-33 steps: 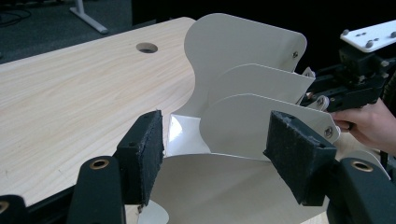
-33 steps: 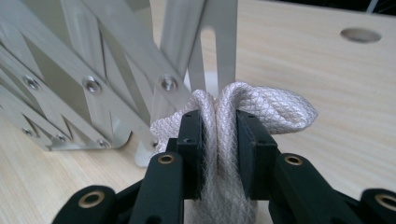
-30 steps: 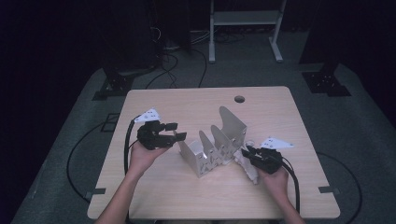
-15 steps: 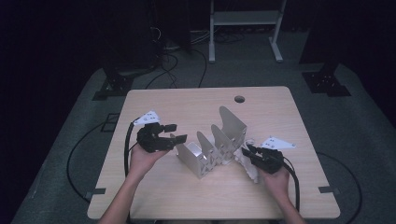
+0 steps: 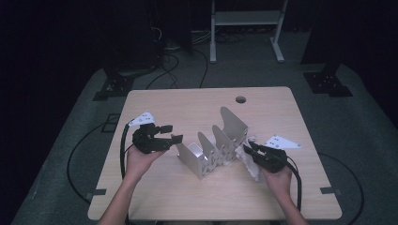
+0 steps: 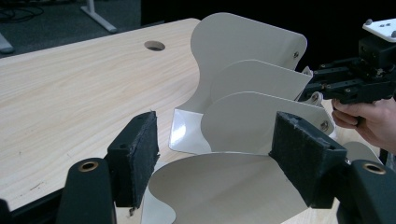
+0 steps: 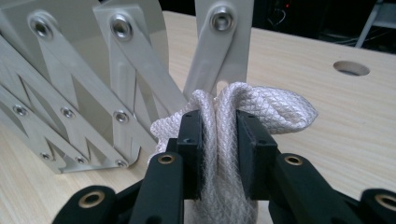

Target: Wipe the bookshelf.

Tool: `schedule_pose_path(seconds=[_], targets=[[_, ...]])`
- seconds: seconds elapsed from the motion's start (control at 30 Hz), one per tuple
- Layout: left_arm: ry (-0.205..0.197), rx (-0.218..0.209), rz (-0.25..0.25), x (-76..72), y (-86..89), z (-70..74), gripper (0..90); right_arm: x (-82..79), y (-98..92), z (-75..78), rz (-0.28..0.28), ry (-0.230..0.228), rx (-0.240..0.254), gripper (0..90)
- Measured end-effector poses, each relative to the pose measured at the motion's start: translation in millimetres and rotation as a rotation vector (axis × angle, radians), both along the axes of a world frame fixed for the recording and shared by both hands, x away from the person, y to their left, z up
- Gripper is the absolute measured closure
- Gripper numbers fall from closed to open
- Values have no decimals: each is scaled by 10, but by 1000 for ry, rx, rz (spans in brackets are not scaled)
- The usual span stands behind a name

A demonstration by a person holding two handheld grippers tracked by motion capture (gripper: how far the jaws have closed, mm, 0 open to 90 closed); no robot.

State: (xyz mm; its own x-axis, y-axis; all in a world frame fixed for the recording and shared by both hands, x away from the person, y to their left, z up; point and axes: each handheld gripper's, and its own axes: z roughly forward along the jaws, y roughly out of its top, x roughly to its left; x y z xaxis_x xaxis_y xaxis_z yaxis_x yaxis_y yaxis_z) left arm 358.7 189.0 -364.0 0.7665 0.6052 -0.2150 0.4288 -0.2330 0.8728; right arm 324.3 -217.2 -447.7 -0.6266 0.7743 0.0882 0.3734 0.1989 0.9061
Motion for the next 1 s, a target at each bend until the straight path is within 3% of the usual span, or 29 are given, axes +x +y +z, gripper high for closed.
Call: schedule_pose_path(seconds=[0.1, 0.27, 0.37, 0.5, 0.67, 0.8, 0.9, 1.0], targets=[[5, -10, 6, -12, -16, -15, 336, 17, 8, -87, 1, 36, -16, 720], [-5, -18, 51, -74, -32, -21, 347, -52, 4, 62, 6, -29, 10, 721], [-14, -9, 62, -106, -50, -16, 329, -31, 30, 7, 14, -11, -23, 721], [-27, -7, 62, -141, -61, -20, 316, -71, 46, 69, 19, -41, -11, 720], [-39, -19, 61, -150, -40, -21, 299, -44, 45, 25, 22, -17, -19, 720], [-53, -40, 59, -152, 32, -3, 286, -68, 20, 105, 19, -49, 0, 720], [-51, -34, 61, -164, 40, -21, 284, -29, 33, 38, 22, -8, -10, 720], [-40, -33, 61, -163, 55, -53, 291, -61, 36, 107, 20, -40, -8, 720]])
